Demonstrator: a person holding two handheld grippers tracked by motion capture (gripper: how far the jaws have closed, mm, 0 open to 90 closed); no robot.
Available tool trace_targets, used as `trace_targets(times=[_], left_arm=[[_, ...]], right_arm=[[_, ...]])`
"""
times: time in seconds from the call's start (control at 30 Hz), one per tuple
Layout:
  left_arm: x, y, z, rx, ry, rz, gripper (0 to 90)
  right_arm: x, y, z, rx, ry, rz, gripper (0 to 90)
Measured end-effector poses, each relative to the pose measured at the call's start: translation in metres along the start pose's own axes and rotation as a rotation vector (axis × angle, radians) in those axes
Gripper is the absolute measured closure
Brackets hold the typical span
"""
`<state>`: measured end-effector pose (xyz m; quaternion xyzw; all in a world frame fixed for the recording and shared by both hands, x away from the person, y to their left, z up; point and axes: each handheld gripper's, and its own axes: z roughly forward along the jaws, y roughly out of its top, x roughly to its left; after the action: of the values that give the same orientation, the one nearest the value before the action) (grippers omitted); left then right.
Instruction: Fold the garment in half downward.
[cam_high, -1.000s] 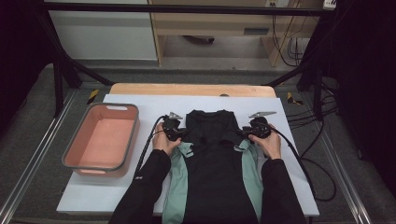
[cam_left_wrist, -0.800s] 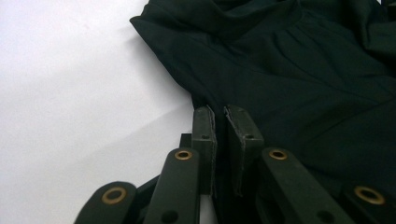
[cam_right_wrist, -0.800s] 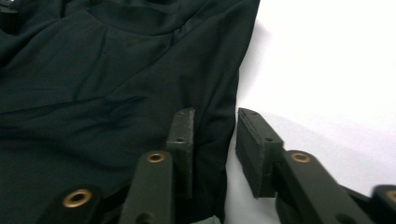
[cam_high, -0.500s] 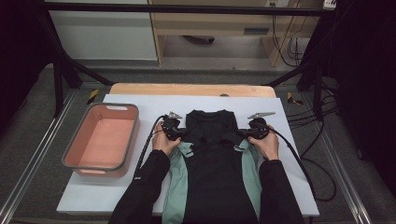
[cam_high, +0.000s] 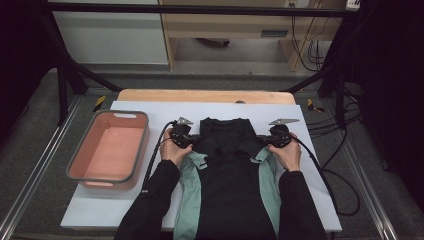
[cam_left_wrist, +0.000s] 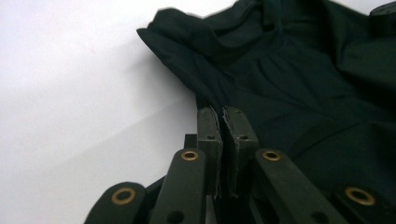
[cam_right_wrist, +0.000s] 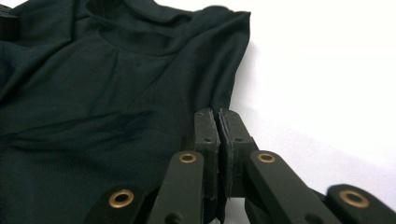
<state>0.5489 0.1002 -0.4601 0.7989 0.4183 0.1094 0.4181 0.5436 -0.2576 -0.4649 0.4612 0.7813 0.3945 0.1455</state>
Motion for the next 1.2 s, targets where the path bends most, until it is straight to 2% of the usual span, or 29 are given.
trace_targets(times=[0.2, 0.37, 0.57, 0.7, 0.8, 0.93, 1.03, 1.2], left_arm=[[-0.003, 0.01, -0.01, -0.02, -0.005, 0.024, 85.6], [-0.005, 0.021, -0.017, -0.033, -0.002, 0.044, 85.7], [-0.004, 0.035, -0.024, -0.059, 0.012, 0.054, 85.8], [-0.002, 0.048, -0.03, -0.075, 0.029, 0.067, 85.8], [0.001, 0.061, -0.037, -0.112, 0.04, 0.071, 85.8], [0.002, 0.074, -0.046, -0.155, 0.042, 0.078, 85.8], [0.0, 0.076, -0.049, -0.167, 0.034, 0.077, 85.8], [-0.012, 0.066, -0.052, -0.146, 0.018, 0.088, 85.7]], right_arm=[[0.002, 0.004, -0.007, -0.034, -0.002, 0.002, 87.4], [0.004, 0.011, -0.012, -0.052, -0.006, -0.015, 87.6], [0.005, 0.021, -0.015, -0.072, -0.031, -0.017, 87.7], [0.007, 0.033, -0.018, -0.111, -0.054, -0.031, 87.9], [0.007, 0.042, -0.022, -0.152, -0.079, -0.047, 87.9], [0.007, 0.053, -0.03, -0.229, -0.108, -0.045, 87.9], [0.007, 0.056, -0.035, -0.27, -0.114, -0.052, 87.8], [0.009, 0.049, -0.037, -0.249, -0.089, -0.061, 87.8]])
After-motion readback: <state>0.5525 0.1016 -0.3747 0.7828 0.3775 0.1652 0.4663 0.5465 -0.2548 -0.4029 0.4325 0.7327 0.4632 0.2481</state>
